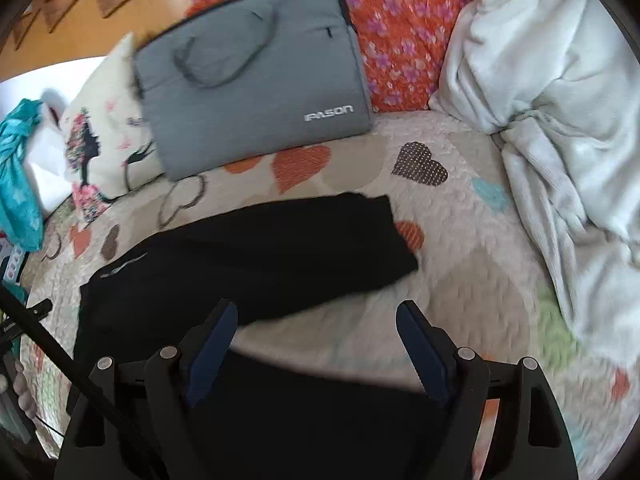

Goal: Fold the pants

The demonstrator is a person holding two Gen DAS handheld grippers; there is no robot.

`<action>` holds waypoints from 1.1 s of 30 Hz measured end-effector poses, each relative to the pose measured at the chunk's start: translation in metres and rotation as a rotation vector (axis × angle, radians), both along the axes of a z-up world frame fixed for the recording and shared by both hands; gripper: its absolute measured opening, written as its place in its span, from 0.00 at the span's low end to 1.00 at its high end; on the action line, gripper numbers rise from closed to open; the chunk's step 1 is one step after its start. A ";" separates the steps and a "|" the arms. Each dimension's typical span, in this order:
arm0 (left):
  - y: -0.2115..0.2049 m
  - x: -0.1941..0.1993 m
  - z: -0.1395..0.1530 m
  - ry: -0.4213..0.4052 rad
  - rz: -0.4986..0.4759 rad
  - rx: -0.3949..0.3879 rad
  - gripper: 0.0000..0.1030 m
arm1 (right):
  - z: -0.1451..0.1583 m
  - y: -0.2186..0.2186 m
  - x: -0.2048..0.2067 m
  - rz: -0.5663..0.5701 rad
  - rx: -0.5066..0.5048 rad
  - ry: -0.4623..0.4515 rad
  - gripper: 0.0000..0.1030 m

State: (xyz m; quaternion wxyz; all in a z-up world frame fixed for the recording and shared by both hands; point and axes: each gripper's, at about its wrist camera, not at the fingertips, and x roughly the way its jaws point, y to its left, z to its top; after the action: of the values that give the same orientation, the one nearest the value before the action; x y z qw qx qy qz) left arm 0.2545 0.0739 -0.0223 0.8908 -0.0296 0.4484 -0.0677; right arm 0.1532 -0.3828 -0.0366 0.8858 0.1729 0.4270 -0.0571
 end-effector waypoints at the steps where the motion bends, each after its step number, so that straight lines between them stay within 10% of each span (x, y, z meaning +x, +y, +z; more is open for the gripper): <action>1: 0.001 0.013 -0.004 0.002 -0.017 0.029 0.52 | -0.003 -0.009 0.010 0.003 0.020 0.013 0.83; 16: 0.009 0.112 -0.070 0.146 -0.137 0.012 0.54 | -0.056 -0.049 0.152 0.084 0.023 0.175 0.83; 23: -0.020 0.118 -0.086 0.149 -0.226 0.066 0.80 | -0.068 -0.042 0.171 0.148 -0.002 0.206 0.92; 25: -0.029 0.115 -0.084 0.147 -0.241 0.093 0.70 | -0.068 -0.038 0.175 0.151 -0.020 0.210 0.92; 26: -0.031 0.113 -0.081 0.144 -0.254 0.080 0.44 | -0.068 -0.034 0.176 0.153 -0.044 0.211 0.91; 28: -0.036 0.107 -0.074 0.132 -0.273 0.072 0.34 | -0.067 -0.024 0.176 0.156 -0.118 0.212 0.72; 30: -0.039 0.102 -0.067 0.104 -0.295 0.065 0.01 | -0.066 -0.022 0.173 0.159 -0.150 0.209 0.52; 33: -0.037 0.094 -0.054 0.075 -0.298 0.017 0.00 | -0.056 -0.033 0.166 0.146 -0.067 0.199 0.18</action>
State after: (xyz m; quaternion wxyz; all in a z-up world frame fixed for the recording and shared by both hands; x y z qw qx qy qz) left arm 0.3483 0.0369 -0.0758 0.8537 0.0424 0.4812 -0.1944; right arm 0.3196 -0.4154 -0.0923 0.8462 0.1051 0.5219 -0.0237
